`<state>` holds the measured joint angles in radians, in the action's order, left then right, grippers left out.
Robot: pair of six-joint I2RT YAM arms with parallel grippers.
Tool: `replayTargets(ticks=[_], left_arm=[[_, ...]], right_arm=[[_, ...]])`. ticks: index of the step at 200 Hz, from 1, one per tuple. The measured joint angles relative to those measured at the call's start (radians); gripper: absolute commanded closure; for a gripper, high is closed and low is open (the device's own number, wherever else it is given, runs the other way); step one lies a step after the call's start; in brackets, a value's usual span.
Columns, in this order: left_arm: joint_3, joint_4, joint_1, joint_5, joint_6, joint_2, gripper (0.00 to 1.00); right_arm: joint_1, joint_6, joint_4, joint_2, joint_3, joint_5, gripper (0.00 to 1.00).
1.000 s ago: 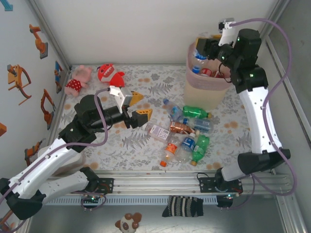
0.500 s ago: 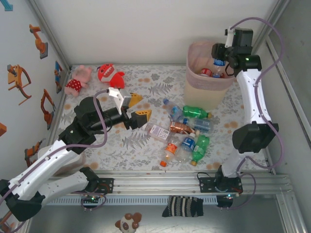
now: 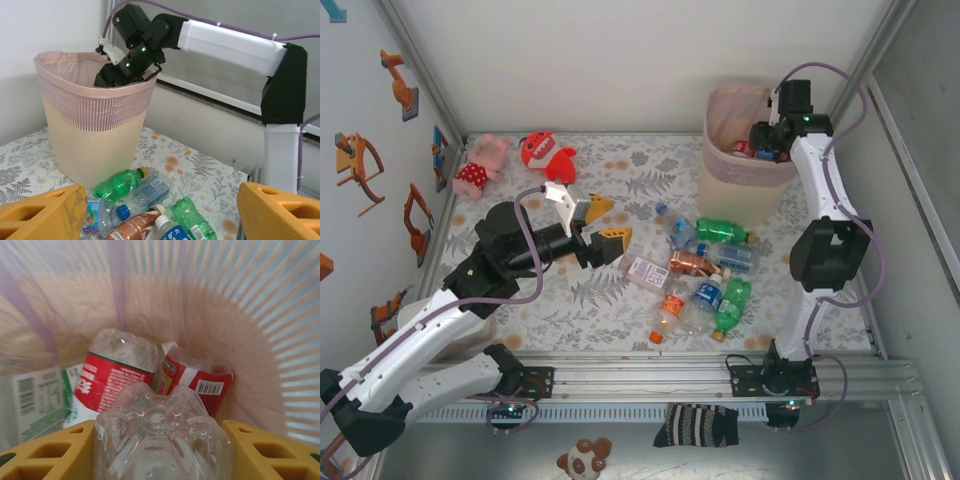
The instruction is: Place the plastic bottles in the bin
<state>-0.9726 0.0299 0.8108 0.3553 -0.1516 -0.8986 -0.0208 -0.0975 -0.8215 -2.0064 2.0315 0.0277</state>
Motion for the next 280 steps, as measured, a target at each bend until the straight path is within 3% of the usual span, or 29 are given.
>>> replayTargets(ticks=[44,97,160,216,280], left_arm=[[0.000,-0.001,0.000,0.000,-0.009,-0.009,0.22],[0.000,-0.010,0.000,0.000,-0.020,-0.017,0.22],[0.000,-0.010,0.000,-0.014,-0.024,-0.034,0.22],[-0.029,0.039,0.000,-0.062,-0.045,-0.097,0.22],[-0.079,0.134,0.000,-0.217,-0.167,-0.208,0.25]], right_arm=[[0.020,-0.021,-0.013,-0.086,0.018,-0.008,0.42],[0.021,-0.036,-0.050,-0.109,0.032,-0.011,0.23],[0.019,-0.037,-0.095,-0.094,0.065,-0.020,0.22],[0.020,-0.037,-0.117,0.040,0.111,-0.027,0.21],[0.020,-0.044,-0.117,0.169,0.122,-0.040,0.21]])
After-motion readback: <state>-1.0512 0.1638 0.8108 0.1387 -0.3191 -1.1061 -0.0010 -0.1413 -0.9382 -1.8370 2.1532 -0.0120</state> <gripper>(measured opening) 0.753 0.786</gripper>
